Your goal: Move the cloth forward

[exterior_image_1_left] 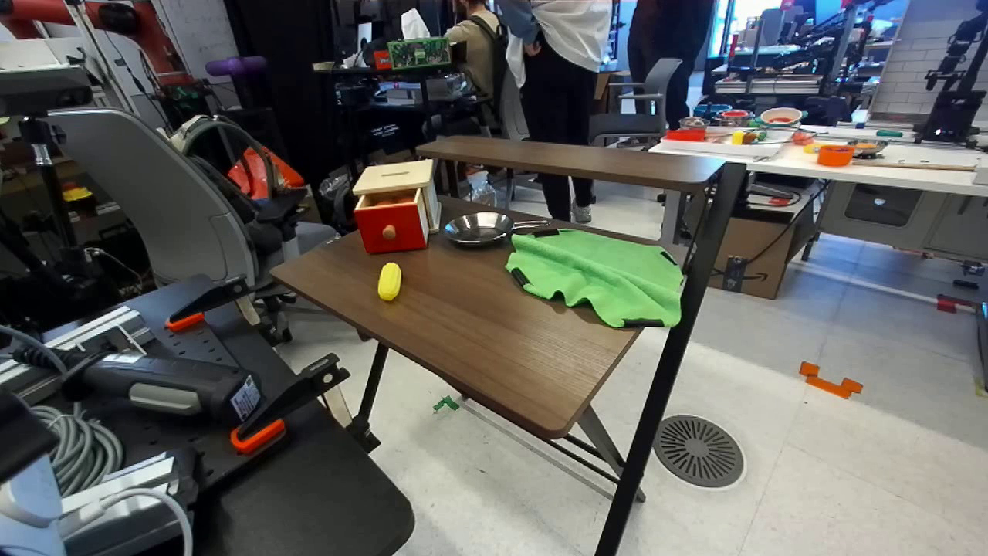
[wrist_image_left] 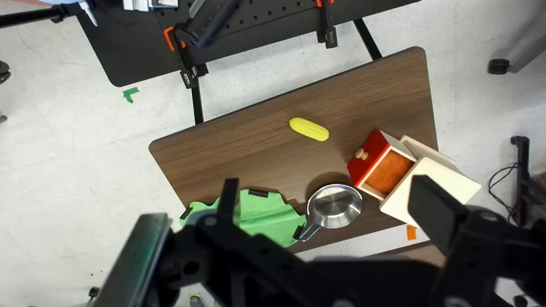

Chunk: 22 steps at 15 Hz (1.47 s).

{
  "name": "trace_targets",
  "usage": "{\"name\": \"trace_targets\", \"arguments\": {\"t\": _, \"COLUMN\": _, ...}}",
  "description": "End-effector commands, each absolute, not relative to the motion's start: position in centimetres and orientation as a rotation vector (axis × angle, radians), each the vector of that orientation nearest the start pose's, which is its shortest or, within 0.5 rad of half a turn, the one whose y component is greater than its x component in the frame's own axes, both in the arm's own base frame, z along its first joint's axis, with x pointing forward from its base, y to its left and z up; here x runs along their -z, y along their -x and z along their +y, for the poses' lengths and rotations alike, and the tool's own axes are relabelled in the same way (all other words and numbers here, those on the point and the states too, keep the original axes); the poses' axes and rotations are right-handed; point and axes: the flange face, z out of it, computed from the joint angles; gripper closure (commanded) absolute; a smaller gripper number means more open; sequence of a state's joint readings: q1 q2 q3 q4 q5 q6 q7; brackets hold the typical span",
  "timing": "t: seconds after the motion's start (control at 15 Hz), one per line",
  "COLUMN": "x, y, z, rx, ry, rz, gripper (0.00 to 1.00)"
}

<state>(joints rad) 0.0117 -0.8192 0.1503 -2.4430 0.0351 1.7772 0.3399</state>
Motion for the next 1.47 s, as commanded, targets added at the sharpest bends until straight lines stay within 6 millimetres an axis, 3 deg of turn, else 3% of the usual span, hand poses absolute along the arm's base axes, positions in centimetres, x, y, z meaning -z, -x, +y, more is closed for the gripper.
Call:
{"name": "trace_targets", "arguments": {"t": 0.0, "x": -57.6, "y": -31.3, "z": 6.6, "rx": 0.255, "ry": 3.152, "rz": 0.351, "gripper": 0.00}}
{"name": "trace_targets", "arguments": {"t": 0.27, "x": -57.6, "y": -31.3, "z": 6.6, "rx": 0.255, "ry": 3.152, "rz": 0.351, "gripper": 0.00}}
{"name": "trace_targets", "arguments": {"t": 0.47, "x": -55.8, "y": -32.8, "z": 5.5, "rx": 0.300, "ry": 3.173, "rz": 0.375, "gripper": 0.00}}
{"name": "trace_targets", "arguments": {"t": 1.0, "x": -46.4, "y": -38.9, "z": 0.3, "rx": 0.261, "ry": 3.217, "rz": 0.449, "gripper": 0.00}}
{"name": "trace_targets", "arguments": {"t": 1.4, "x": -40.9, "y": -44.5, "z": -4.2, "rx": 0.175, "ry": 3.189, "rz": 0.527, "gripper": 0.00}}
